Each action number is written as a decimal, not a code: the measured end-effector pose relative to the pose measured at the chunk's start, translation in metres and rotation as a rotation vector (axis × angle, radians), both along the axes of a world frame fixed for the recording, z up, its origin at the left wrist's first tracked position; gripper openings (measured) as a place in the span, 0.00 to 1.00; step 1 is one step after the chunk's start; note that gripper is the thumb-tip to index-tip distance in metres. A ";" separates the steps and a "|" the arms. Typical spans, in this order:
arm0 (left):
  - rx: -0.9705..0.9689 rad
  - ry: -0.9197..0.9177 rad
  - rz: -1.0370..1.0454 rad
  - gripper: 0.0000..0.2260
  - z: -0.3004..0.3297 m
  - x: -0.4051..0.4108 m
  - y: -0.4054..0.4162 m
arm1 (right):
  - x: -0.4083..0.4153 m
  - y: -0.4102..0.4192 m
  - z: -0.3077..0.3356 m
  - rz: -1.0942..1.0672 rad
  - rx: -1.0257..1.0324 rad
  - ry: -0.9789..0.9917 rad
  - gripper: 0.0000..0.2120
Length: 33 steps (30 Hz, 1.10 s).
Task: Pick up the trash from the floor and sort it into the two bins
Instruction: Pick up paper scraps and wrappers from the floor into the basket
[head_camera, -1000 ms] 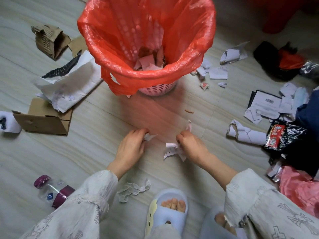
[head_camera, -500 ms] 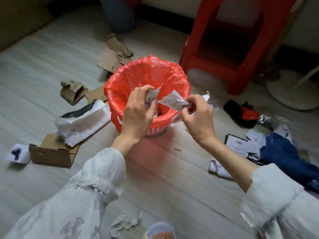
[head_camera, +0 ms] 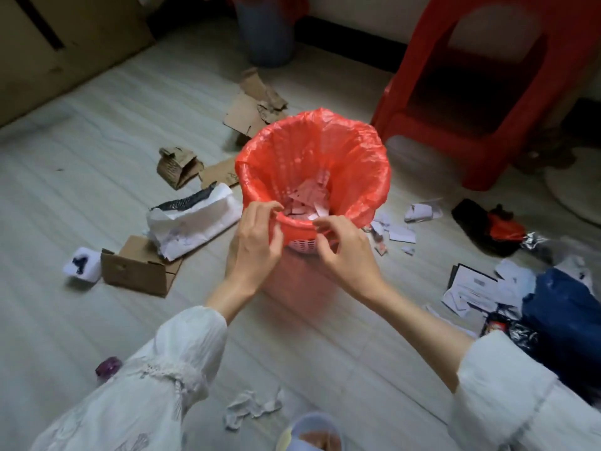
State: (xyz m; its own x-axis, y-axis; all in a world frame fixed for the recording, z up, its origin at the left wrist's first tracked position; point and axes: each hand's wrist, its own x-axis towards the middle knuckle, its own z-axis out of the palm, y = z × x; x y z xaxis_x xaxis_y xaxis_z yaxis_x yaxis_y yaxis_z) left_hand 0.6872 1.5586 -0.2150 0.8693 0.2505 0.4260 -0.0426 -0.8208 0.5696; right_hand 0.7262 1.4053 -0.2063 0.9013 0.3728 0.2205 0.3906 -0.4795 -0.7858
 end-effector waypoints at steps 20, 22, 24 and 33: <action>0.245 1.093 -0.424 0.06 -0.173 -0.157 -0.001 | -0.058 -0.054 -0.160 0.020 -0.705 0.515 0.18; 0.182 1.000 -0.399 0.05 -0.175 -0.135 0.003 | -0.045 -0.055 -0.163 -0.102 -0.678 0.495 0.18; 0.059 0.955 -0.342 0.05 -0.175 -0.112 0.007 | -0.035 -0.056 -0.166 -0.141 -0.695 0.465 0.20; -0.071 0.735 0.162 0.12 -0.189 0.003 0.033 | 0.009 -0.061 -0.194 -0.094 -0.850 0.369 0.13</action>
